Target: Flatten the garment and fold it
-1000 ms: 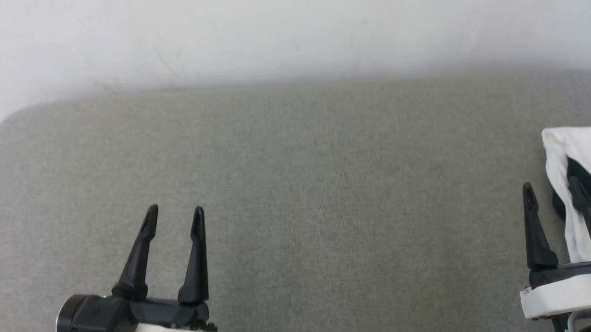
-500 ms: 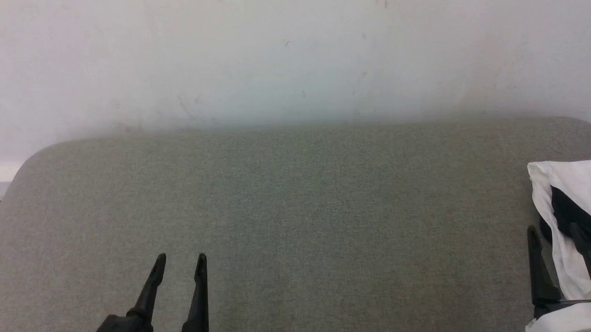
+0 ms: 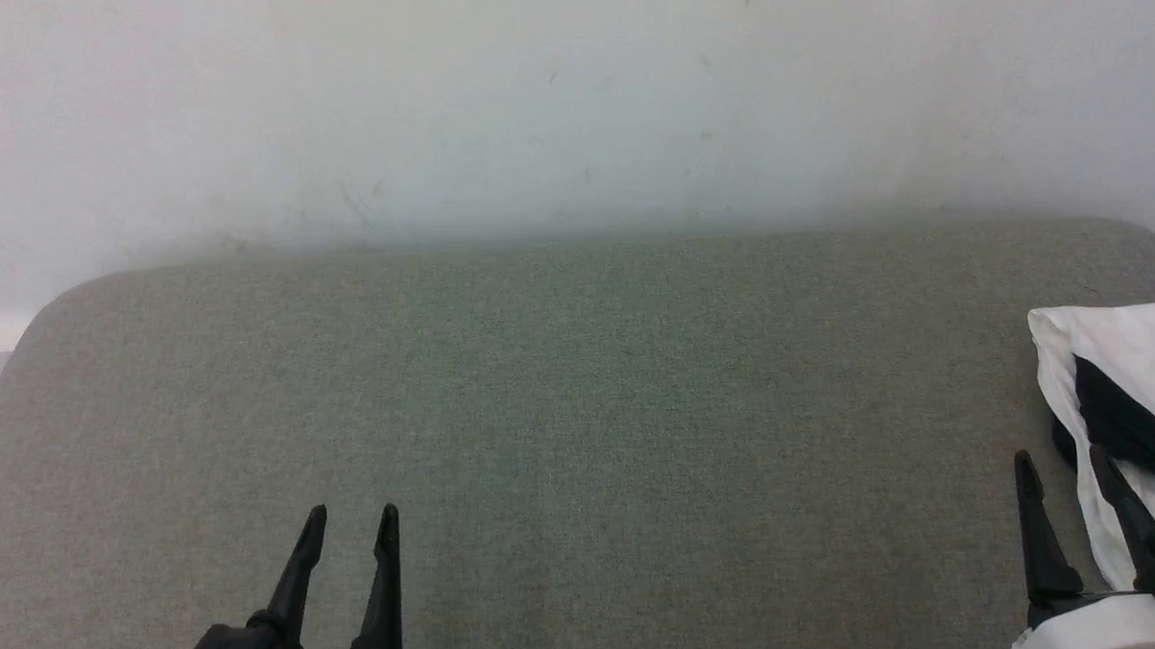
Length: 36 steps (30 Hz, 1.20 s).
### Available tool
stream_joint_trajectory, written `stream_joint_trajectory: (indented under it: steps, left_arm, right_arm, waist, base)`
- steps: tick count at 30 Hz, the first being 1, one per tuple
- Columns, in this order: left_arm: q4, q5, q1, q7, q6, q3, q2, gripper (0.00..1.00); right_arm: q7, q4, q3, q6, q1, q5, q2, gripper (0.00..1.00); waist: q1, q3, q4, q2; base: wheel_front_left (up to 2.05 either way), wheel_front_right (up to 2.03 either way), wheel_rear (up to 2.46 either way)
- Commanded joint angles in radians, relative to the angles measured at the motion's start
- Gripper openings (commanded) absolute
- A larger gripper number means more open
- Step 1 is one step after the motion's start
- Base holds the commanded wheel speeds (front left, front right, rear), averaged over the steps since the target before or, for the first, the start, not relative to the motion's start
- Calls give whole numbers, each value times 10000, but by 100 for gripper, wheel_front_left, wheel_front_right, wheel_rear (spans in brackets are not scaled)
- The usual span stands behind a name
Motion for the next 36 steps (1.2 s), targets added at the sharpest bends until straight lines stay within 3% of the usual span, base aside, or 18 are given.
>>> stream_joint_trajectory:
  steps: [1,36]
  left_arm:
    - [1,1,-1,11,2,3,-4,0]
    - [332,668,-531,548,-107,390,-347,0]
  right_arm:
    - [5,0,-3,0,-1,0,-2,0]
    - [373,103,424,-3,-421,-65,3,0]
  waist:
    - [0,1,-2,0]
    - [0,110,-151,0]
  base:
    - [0,0,0]
    - [0,0,0]
